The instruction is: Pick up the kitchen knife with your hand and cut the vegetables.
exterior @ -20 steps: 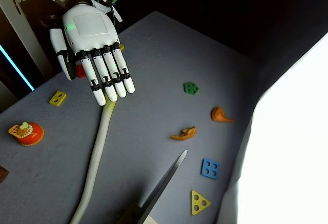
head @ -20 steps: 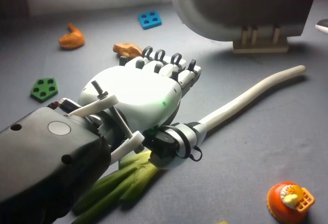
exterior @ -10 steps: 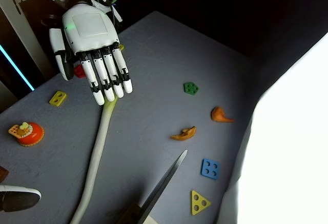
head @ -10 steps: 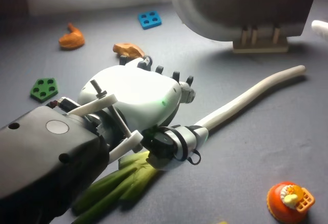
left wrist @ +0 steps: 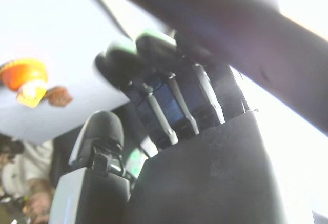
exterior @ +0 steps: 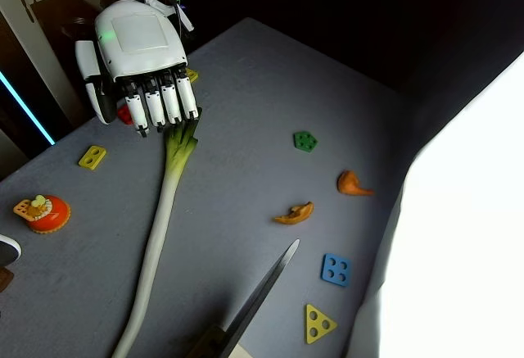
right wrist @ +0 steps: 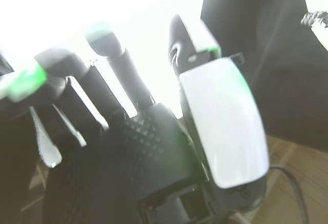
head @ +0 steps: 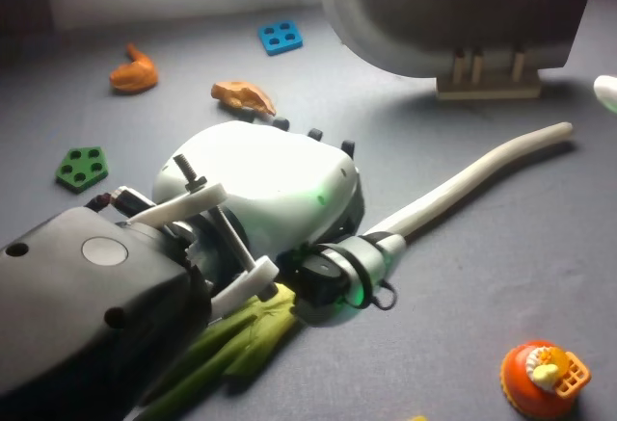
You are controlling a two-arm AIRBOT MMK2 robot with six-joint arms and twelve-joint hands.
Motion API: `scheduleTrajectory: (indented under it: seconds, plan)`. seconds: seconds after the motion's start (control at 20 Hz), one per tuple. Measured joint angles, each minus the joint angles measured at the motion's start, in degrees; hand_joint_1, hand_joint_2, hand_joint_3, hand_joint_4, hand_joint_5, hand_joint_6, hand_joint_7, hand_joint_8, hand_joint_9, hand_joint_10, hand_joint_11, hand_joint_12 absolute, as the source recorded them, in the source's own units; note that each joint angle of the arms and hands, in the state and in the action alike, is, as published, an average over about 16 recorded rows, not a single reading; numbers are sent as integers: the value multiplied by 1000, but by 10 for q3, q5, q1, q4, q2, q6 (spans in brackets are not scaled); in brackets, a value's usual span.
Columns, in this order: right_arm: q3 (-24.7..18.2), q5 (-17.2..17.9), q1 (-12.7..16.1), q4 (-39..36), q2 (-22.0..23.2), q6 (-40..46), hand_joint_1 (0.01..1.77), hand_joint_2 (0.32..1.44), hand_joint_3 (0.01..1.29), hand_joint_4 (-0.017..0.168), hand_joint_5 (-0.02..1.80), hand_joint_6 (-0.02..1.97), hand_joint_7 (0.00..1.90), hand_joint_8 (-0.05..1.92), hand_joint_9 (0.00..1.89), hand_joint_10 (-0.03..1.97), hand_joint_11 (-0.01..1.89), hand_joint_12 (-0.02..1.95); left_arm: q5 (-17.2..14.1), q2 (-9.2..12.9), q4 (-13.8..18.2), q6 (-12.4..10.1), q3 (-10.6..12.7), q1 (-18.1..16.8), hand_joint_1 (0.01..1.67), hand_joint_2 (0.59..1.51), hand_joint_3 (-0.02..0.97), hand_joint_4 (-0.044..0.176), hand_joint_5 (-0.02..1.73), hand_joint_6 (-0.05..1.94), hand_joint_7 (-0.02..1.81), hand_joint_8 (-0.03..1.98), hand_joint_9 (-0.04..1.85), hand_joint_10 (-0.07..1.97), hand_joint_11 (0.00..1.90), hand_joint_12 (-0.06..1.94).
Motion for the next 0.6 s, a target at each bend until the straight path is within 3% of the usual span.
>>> scheduleTrajectory:
  seconds: [0.15,0.3,0.45,0.6]
  plan:
    - [-19,-25,6,-2,14,-16,40,1375,17,107,1190,1839,1311,1810,1309,1891,1268,1923,0,1,0,1,-6,-3,88,1478,11,0,954,1406,1040,1475,929,1739,714,1867]
    - [-26,-40,6,-5,19,-22,49,1389,17,138,1241,1909,1363,1887,1401,1898,1408,1923,0,4,0,1,-9,-4,56,1496,12,-1,942,1663,1052,1679,978,1869,802,1907]
    - [-27,-43,5,-8,19,-23,55,1396,17,165,1259,1915,1377,1899,1430,1896,1459,1923,0,4,0,1,-11,-6,36,1503,14,-1,941,1752,1068,1721,1015,1899,853,1903]
    - [-26,-45,4,-10,19,-25,66,1400,17,166,1266,1916,1383,1899,1438,1896,1481,1923,0,6,0,1,-11,-6,37,1503,14,-1,946,1728,1073,1711,1027,1889,860,1902]
